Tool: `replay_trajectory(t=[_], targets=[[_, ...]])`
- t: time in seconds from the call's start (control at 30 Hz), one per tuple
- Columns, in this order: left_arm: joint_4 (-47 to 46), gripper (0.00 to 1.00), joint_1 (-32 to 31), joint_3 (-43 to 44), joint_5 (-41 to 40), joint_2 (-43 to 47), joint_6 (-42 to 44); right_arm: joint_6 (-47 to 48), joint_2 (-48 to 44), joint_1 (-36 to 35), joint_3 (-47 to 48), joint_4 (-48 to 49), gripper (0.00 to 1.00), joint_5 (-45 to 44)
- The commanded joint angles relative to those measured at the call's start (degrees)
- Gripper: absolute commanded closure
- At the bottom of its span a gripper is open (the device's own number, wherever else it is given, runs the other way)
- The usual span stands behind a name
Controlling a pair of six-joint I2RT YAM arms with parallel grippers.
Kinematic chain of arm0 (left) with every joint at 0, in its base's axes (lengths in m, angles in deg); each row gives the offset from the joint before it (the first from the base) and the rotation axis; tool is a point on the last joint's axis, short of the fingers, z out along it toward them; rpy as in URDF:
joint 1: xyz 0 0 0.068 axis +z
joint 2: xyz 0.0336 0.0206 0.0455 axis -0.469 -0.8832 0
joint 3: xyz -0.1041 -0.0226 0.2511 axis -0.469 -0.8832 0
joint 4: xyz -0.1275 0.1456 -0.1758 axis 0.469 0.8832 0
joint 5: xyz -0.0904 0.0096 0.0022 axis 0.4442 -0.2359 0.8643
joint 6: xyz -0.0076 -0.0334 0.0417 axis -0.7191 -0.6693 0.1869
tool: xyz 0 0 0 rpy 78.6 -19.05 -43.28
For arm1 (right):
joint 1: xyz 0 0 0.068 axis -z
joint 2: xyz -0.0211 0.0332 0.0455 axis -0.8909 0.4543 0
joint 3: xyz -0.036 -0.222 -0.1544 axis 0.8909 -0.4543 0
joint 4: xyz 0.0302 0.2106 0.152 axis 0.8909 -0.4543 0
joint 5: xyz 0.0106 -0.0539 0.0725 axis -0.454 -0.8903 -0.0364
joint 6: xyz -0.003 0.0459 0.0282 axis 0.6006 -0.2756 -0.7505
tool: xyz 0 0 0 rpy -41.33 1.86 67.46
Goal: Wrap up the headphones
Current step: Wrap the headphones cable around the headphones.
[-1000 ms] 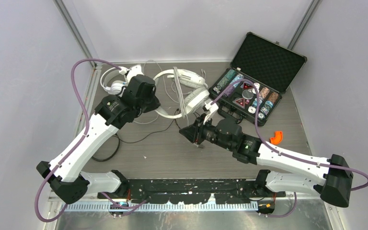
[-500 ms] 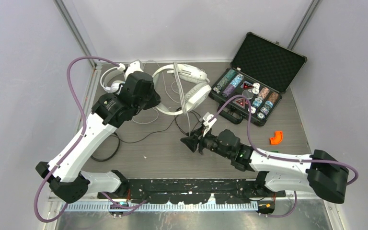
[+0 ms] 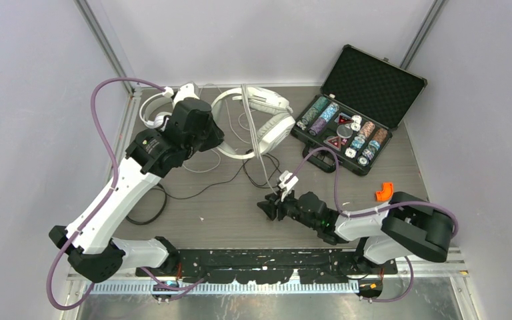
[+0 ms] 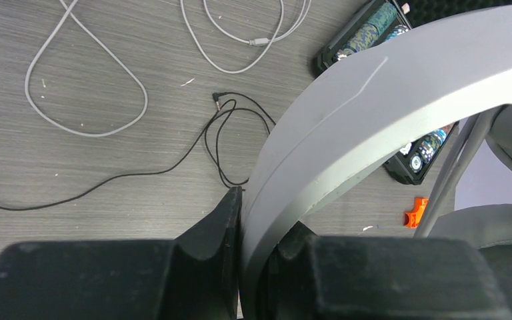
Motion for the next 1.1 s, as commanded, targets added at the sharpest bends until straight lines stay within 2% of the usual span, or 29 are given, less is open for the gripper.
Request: replay_trajectory(t=[0.0, 0.17, 0.3, 0.43, 0.57, 0.63, 0.83, 0.97, 1.07], targets=[[-5.67, 1.00, 0.15, 3.28, 0.64, 1.03, -3.56, -3.26, 3.72, -0.25, -2.17, 12.54, 0.55, -1.89], [-5.61, 1.00, 0.15, 3.17, 0.58, 1.11, -3.59, -6.74, 9.16, -0.27, -4.73, 19.31, 0.58, -2.40], [-5.59, 1.00, 0.13, 3.17, 0.06, 1.30, -3.42, -8.00, 11.89, -0.22, -6.04, 24.00, 0.70, -2.24], [-5.43, 1.00, 0.19, 3.26, -0.32, 1.48, -3.28, -8.96, 13.20, -0.27, -6.63, 25.54, 0.78, -2.24], [-4.40, 1.00, 0.28, 4.01, -0.19, 1.45, -2.71, -9.96, 14.47, -0.23, -7.09, 26.55, 0.98, -2.84], [-3.63, 1.00, 0.62, 4.81, 1.96, 1.16, -1.15, -10.80, 14.97, -0.19, -6.87, 26.55, 1.00, -3.16], [-8.51, 1.00, 3.96, 1.49, 19.86, 4.07, 3.13, -14.04, 11.66, 1.29, -6.28, 23.66, 1.00, -1.98], [-11.64, 1.00, 6.72, -1.23, 33.87, 5.97, 4.17, -15.52, 6.17, 2.74, -3.17, 12.26, 1.00, 2.06], [-11.42, 1.00, 9.37, -2.01, 44.52, 6.13, 8.11, -17.54, 2.09, 4.31, -0.98, 2.36, 1.00, 5.01]])
